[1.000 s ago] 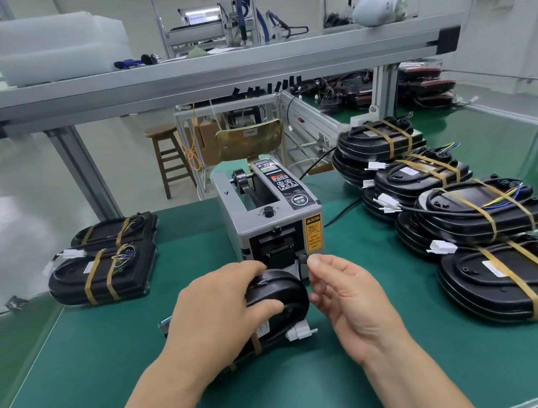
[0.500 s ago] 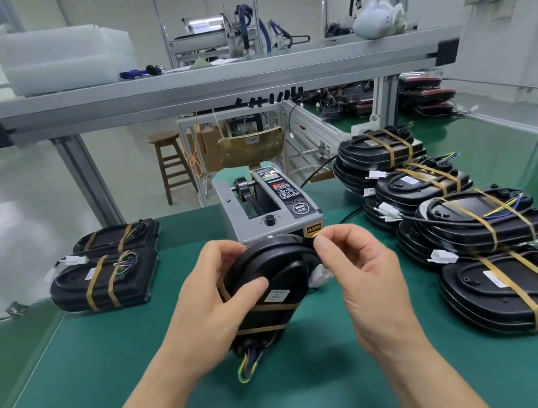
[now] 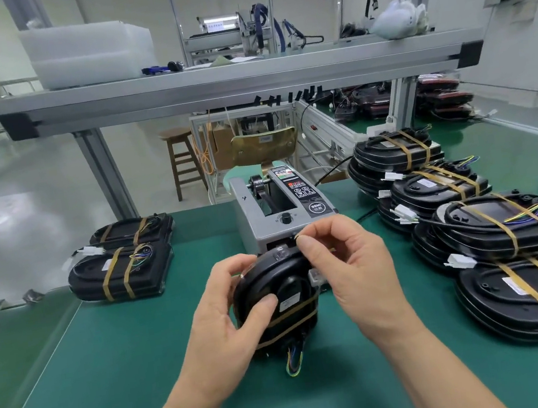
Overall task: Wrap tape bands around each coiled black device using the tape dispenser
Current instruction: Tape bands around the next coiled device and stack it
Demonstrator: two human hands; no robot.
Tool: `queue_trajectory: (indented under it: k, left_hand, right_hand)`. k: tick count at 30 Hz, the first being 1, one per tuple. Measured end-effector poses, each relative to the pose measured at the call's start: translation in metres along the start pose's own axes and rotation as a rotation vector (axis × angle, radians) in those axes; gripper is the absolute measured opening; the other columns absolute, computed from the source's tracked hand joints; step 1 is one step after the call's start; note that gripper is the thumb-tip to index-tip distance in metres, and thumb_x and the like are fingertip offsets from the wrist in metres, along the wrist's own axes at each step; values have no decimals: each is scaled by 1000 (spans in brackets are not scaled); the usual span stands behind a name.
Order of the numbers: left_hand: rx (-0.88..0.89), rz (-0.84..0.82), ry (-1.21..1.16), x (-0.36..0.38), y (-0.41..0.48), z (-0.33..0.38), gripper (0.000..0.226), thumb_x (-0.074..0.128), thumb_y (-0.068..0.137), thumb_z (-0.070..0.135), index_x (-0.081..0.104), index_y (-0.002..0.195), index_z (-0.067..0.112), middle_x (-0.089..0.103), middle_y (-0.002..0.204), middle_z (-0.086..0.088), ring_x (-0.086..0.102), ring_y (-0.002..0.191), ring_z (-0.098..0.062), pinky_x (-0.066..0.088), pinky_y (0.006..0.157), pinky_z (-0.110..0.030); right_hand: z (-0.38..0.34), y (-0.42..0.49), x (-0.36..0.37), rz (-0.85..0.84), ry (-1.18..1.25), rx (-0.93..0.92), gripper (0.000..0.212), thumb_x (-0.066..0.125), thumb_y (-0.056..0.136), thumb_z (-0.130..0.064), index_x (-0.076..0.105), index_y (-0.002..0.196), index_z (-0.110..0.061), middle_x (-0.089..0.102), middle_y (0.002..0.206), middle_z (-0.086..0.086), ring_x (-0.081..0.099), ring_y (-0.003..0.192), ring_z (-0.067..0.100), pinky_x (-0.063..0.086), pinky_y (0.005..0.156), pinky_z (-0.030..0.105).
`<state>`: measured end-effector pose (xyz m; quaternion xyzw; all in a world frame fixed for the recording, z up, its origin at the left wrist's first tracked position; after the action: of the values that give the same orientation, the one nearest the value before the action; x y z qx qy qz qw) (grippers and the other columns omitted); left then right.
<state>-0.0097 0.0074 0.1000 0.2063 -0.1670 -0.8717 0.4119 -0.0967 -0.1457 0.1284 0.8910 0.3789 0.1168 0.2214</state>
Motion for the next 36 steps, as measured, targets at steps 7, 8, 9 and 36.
queue_trajectory:
  k: [7,8,9,36]
  left_hand:
    - [25,-77,-57,-5,3,7,37,66,84,17,58,119,20,66,112,2,61,109,-20,46,96,-24]
    - [6,-97,-104,-8,4,7,37,66,84,19,59,120,19,67,113,-1,61,109,-19,46,96,-24]
    - [-16,-114,-154,-10,6,6,36,65,84,17,60,120,18,67,114,-2,62,109,-17,47,94,-23]
    - [54,323,-75,3,37,15,10,63,87,20,63,93,29,69,88,6,66,88,-16,50,82,-23]
  right_hand:
    - [-9,14,3,-205,-35,-39,18,73,86,-6,73,79,-22,62,70,-13,49,60,7,42,60,16]
    - [-13,17,4,-247,-49,-65,14,73,85,-7,73,79,-20,63,72,-10,49,62,8,42,61,18]
    - [-15,20,4,-283,-55,-82,12,73,85,-7,74,80,-18,64,75,-8,49,63,9,42,61,19]
    - [1,51,23,-341,0,-151,12,75,85,-7,76,85,-19,66,75,-10,51,58,5,43,58,15]
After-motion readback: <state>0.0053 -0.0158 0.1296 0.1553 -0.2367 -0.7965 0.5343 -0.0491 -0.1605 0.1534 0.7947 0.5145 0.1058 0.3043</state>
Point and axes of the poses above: each hand's wrist, its own y-axis towards the middle knuckle, its own x-axis out of the palm, z = x × y, the point moved 4 cm from there along y, towards the middle knuckle
